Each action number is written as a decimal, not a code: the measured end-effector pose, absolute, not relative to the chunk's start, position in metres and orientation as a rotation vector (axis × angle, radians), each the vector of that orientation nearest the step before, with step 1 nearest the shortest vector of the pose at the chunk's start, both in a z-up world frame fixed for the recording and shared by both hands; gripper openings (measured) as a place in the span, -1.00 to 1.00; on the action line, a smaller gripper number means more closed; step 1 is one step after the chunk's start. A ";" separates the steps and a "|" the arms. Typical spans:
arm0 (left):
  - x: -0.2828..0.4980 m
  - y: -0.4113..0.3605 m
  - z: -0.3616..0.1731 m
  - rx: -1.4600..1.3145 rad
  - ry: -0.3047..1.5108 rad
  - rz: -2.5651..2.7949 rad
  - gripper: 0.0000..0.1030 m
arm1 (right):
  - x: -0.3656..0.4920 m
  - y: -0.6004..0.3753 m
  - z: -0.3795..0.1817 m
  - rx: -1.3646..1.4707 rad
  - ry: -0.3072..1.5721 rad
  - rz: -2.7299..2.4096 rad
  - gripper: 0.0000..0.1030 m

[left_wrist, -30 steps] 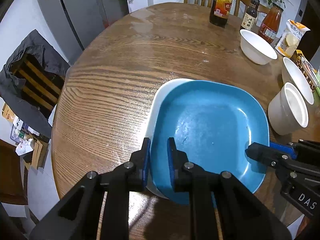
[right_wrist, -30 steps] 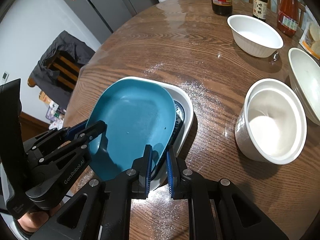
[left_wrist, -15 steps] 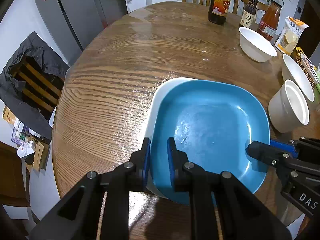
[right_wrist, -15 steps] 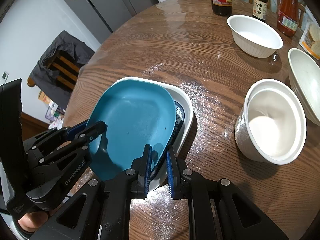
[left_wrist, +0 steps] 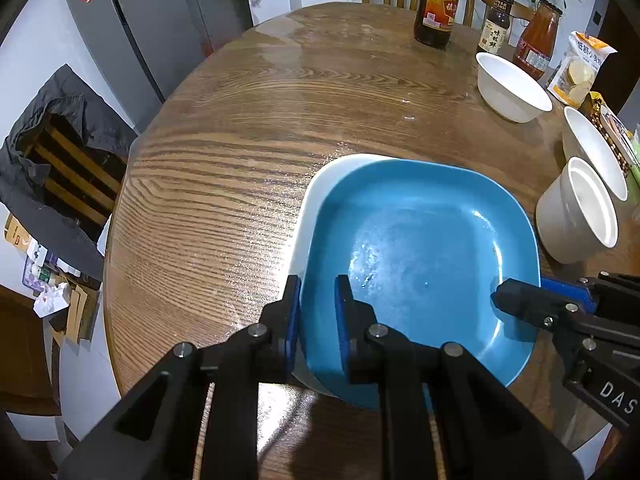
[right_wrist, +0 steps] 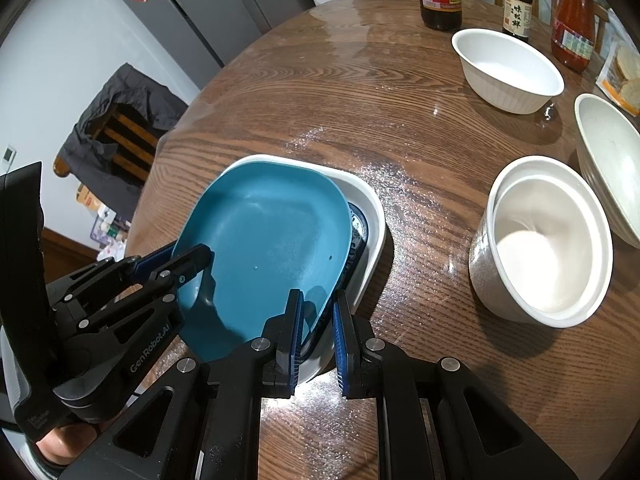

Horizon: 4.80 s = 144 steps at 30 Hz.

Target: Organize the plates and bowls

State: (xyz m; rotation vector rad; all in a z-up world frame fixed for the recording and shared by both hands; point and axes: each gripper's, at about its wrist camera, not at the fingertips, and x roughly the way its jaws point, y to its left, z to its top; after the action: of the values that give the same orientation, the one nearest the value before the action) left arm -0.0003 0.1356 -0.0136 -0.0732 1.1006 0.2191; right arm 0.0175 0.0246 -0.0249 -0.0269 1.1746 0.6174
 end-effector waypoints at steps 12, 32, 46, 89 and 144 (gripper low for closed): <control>0.000 0.134 -0.014 -0.073 1.102 0.217 -0.69 | 0.018 0.024 -0.024 -0.023 1.179 0.609 -0.73; 0.000 0.134 -0.014 -0.075 1.105 0.212 -0.69 | 0.019 0.024 -0.024 -0.025 1.182 0.613 -0.71; -0.002 0.135 -0.012 -0.071 1.096 0.215 -0.62 | 0.015 0.028 -0.023 -0.052 1.182 0.606 -0.66; 0.003 0.127 0.017 -0.052 1.030 0.236 0.28 | 0.017 -0.008 0.005 -0.003 1.108 0.576 -0.30; 0.133 -0.111 0.019 0.058 1.151 -0.298 -0.79 | 0.066 -0.253 0.007 0.373 1.133 0.185 -0.75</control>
State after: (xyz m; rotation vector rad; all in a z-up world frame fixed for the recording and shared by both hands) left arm 0.1331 -0.1112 0.0194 0.0584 1.1507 -0.2975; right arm 0.0665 -0.2530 0.0070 0.3735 1.1326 0.1851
